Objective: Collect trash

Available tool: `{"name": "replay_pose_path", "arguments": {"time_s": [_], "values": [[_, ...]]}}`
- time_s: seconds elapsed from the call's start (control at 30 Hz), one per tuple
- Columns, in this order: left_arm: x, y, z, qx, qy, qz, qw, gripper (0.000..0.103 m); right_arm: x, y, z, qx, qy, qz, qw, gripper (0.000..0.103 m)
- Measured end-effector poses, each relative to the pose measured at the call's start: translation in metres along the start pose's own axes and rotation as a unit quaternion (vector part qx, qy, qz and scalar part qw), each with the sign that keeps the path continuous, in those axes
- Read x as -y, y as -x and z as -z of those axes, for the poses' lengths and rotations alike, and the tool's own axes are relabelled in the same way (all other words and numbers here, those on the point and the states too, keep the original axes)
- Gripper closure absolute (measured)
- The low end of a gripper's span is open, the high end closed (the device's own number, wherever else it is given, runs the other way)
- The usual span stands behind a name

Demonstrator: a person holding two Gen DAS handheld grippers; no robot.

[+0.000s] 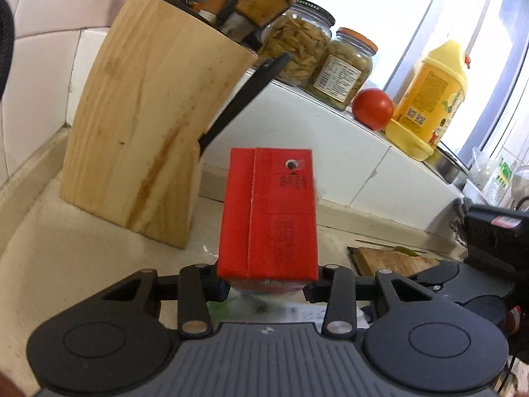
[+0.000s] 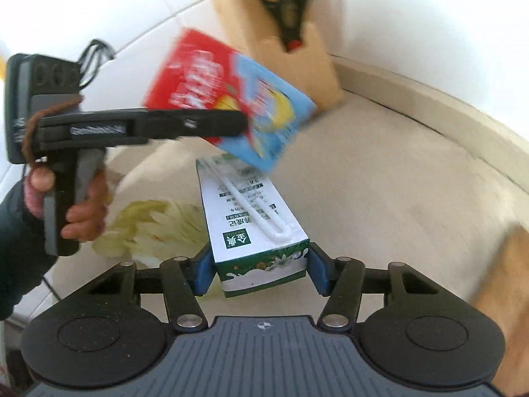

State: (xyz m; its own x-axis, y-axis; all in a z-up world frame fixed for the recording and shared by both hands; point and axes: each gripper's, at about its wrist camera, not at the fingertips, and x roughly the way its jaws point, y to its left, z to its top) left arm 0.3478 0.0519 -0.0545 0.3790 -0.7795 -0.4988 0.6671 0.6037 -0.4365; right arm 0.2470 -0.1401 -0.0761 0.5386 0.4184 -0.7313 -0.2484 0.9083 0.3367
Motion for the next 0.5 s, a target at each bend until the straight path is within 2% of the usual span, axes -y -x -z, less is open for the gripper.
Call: {"name": "replay_pose_path", "arguments": {"time_s": [0.1, 0.2, 0.3, 0.33, 0.37, 0.43, 0.5], "values": [[-0.001, -0.003, 0.006, -0.003, 0.005, -0.004, 1.0, 0.065, 0.01, 0.016, 0.018, 0.005, -0.014, 0.028, 1.0, 0.039], [-0.006, -0.009, 0.014, -0.018, 0.007, -0.011, 0.9997, 0.065, 0.021, 0.028, 0.027, 0.002, -0.016, 0.073, 0.997, 0.036], [-0.008, -0.015, 0.019, -0.039, -0.001, -0.023, 0.999, 0.063, 0.027, 0.029, 0.03, -0.002, -0.022, 0.085, 0.996, 0.021], [-0.008, -0.014, 0.02, -0.042, -0.007, -0.023, 0.9988, 0.06, 0.027, 0.03, 0.03, -0.001, -0.021, 0.084, 0.996, 0.015], [-0.008, -0.012, 0.02, -0.044, -0.014, -0.025, 0.9986, 0.058, 0.027, 0.03, 0.026, 0.001, -0.016, 0.084, 0.996, 0.014], [-0.006, -0.008, 0.021, -0.055, -0.042, -0.042, 0.9967, 0.043, 0.023, 0.029, 0.021, 0.005, 0.001, 0.084, 0.996, 0.011], [-0.005, -0.004, 0.023, -0.063, -0.067, -0.062, 0.9939, 0.039, 0.018, 0.021, 0.015, 0.002, 0.026, 0.089, 0.996, 0.007]]}}
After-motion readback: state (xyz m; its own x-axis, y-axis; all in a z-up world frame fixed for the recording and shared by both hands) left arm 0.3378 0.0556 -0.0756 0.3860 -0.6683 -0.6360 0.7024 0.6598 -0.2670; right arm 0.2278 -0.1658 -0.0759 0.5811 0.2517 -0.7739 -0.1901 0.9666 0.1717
